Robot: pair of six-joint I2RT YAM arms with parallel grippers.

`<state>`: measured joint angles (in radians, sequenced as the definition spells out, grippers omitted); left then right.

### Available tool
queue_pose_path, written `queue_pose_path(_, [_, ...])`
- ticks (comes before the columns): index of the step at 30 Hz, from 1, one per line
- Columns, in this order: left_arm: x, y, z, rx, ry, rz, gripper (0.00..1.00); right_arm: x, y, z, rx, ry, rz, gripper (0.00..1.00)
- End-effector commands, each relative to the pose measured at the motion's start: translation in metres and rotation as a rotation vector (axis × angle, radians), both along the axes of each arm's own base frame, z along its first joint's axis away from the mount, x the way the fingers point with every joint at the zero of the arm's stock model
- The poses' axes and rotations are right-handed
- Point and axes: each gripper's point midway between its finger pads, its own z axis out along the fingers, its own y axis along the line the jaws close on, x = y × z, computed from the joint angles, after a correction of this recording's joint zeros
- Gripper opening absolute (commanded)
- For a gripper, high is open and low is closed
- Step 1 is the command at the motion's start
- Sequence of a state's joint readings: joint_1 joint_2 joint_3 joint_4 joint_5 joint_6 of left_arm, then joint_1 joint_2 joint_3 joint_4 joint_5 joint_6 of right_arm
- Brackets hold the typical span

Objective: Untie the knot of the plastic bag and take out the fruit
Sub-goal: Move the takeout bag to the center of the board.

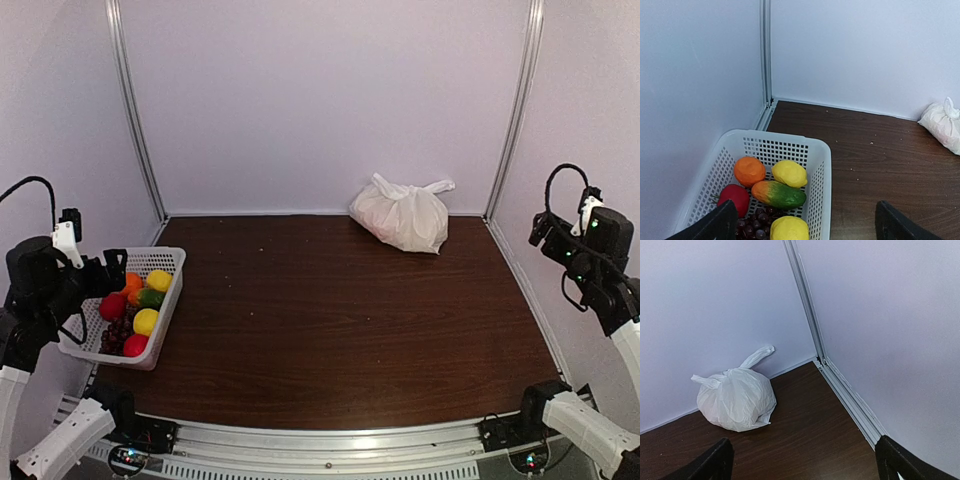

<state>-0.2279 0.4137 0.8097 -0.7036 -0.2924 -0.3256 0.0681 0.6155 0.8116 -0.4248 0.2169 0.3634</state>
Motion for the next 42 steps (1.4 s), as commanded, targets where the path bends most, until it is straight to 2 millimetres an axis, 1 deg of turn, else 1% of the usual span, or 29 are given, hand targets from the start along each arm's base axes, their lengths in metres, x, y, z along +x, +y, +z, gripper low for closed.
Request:
queue_pose_path(1, [0.003,0.000,0.009,0.008,-0.038,-0.001,0.97,-0.002,0.003,0.001,-0.014,0.023,0.024,0.99])
queue_pose_path(8, [0.006,0.000,0.010,0.016,-0.029,-0.003,0.97,0.000,0.003,0.005,0.009,0.012,0.012,0.99])
queue_pose_path(11, [0.012,-0.005,0.008,0.020,-0.021,-0.025,0.97,0.006,0.007,0.004,-0.011,0.053,0.040,0.99])
queue_pose_path(13, [0.024,-0.017,0.007,0.030,-0.023,-0.082,0.97,0.014,0.014,0.000,-0.031,0.102,0.084,0.99])
queue_pose_path(16, [0.046,-0.035,0.013,0.014,-0.029,-0.157,0.97,0.027,0.027,-0.003,-0.036,0.162,0.164,0.98])
queue_pose_path(19, [0.070,-0.047,0.016,0.014,-0.023,-0.197,0.97,0.041,0.042,-0.005,-0.025,0.201,0.234,0.97])
queue_pose_path(21, [0.085,-0.053,0.012,0.022,-0.004,-0.218,0.97,0.050,0.054,-0.006,-0.031,0.229,0.283,0.97])
queue_pose_path(23, [0.097,-0.057,0.002,0.030,0.022,-0.236,0.97,0.060,0.073,-0.010,-0.029,0.249,0.364,0.98])
queue_pose_path(25, [0.106,-0.055,-0.010,0.025,0.050,-0.243,0.97,0.071,0.085,-0.015,-0.018,0.270,0.410,0.98])
queue_pose_path(28, [0.114,-0.045,-0.023,-0.011,0.078,-0.241,0.98,0.090,0.096,-0.030,-0.008,0.318,0.424,0.97])
queue_pose_path(29, [0.115,-0.040,-0.024,-0.014,0.080,-0.224,0.97,0.097,0.102,-0.034,-0.008,0.327,0.433,0.97])
queue_pose_path(31, [0.116,-0.032,-0.023,-0.018,0.071,-0.195,0.97,0.113,0.115,-0.050,-0.015,0.361,0.450,0.96])
queue_pose_path(33, [0.115,-0.031,-0.021,-0.017,0.066,-0.193,0.97,0.130,0.128,-0.063,-0.018,0.376,0.469,0.95])
queue_pose_path(38, [0.114,-0.024,-0.027,0.005,0.093,-0.158,0.97,0.177,0.154,-0.091,0.026,0.385,0.513,0.91])
queue_pose_path(39, [0.114,-0.024,-0.028,0.010,0.100,-0.159,0.97,0.186,0.158,-0.098,0.039,0.388,0.520,0.91])
queue_pose_path(40, [0.114,-0.026,-0.027,0.012,0.102,-0.171,0.97,0.197,0.163,-0.099,0.049,0.382,0.529,0.91])
queue_pose_path(42, [0.114,-0.029,-0.025,0.016,0.096,-0.196,0.97,0.214,0.167,-0.112,0.057,0.411,0.522,0.88])
